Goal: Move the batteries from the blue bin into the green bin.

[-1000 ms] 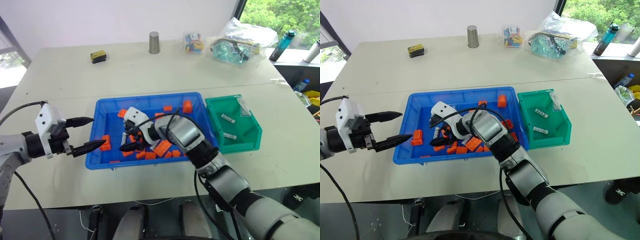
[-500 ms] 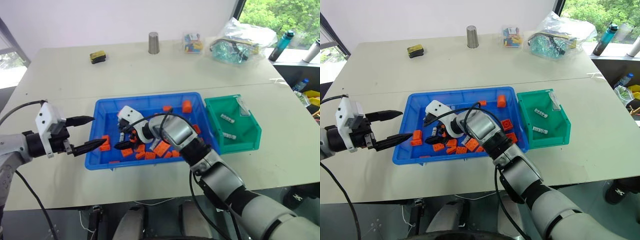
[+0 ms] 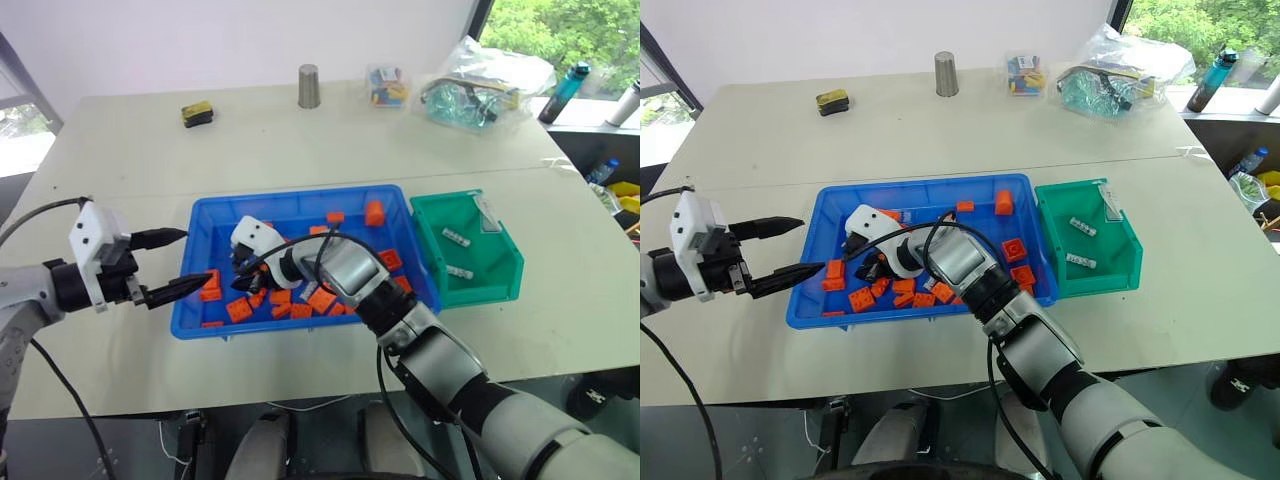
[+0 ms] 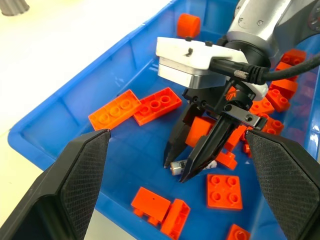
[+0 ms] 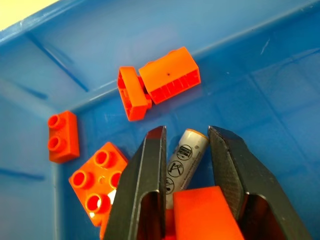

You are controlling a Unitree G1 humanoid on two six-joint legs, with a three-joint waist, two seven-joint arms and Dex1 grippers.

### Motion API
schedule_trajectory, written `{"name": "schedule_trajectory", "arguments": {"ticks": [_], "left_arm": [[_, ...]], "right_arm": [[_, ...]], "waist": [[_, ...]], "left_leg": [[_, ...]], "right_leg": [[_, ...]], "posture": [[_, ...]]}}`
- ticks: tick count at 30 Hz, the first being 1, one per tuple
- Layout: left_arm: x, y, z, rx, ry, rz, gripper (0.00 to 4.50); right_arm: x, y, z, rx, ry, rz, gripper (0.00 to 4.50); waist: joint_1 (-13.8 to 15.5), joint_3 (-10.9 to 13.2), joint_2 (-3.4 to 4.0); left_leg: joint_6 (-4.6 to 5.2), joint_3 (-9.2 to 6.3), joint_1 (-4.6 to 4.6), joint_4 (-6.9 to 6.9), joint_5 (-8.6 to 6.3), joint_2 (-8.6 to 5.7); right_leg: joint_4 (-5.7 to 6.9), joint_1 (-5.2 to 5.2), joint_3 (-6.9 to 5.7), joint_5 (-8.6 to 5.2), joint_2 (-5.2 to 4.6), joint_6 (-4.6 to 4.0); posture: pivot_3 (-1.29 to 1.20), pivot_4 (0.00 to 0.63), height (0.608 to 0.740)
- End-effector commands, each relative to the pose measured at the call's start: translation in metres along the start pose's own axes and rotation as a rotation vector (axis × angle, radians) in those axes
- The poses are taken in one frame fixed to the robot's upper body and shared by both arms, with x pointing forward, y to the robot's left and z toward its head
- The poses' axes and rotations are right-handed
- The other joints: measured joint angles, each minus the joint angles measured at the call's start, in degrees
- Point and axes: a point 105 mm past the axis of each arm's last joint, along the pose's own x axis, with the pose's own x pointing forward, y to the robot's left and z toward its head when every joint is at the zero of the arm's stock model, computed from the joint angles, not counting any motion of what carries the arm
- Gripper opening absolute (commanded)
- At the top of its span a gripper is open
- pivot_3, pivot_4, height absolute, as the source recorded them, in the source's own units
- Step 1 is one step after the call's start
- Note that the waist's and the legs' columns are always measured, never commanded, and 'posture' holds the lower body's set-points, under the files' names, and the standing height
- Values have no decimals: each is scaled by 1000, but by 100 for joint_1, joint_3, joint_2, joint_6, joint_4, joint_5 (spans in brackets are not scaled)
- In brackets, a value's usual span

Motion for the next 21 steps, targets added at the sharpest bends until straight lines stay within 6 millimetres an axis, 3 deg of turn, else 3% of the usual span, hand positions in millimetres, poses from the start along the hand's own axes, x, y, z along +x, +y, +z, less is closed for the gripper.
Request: {"name": "schedule_trajectory", "arguments": {"ticks": [1,10,11,12,16,21], "left_arm": [[2,2,6,31,-20,-2,4500],[7,6,5,43,-28,-12,4500],[7,6,5,44,-28,-12,4500],[7,6,5,45,-28,-13,4500],[8,7,5,50,-30,-18,4500],[10,8,7,55,-36,-22,4500]], "right_arm": [[-5,-5,5,2,0,-23,1035],[-33,-27,21,-90,-29,-73,1035],[-36,-29,23,-80,-37,-72,1795],[-39,-30,25,-84,-42,-71,2068],[-39,-30,26,-116,-46,-75,4075],[-39,-34,23,-133,-44,-90,4075]], "waist": [[-1,0,0],[-5,0,0],[-7,0,0],[-11,0,0],[-24,0,0],[-24,0,0]], "left_leg": [[0,0,0,0,0,0],[0,0,-1,0,0,-1],[0,1,-1,0,0,-1],[0,2,-1,-1,0,-1],[0,3,-1,-5,0,1],[0,5,-1,-7,0,1]], "right_leg": [[0,0,0,0,0,0],[0,2,0,0,-1,0],[0,2,0,0,-1,0],[0,1,0,0,-1,0],[0,-2,0,0,-1,0],[0,-4,0,0,-1,0]], "posture": [[0,150,727],[0,150,727],[0,150,727],[0,150,727],[0,150,727],[0,150,727]]}}
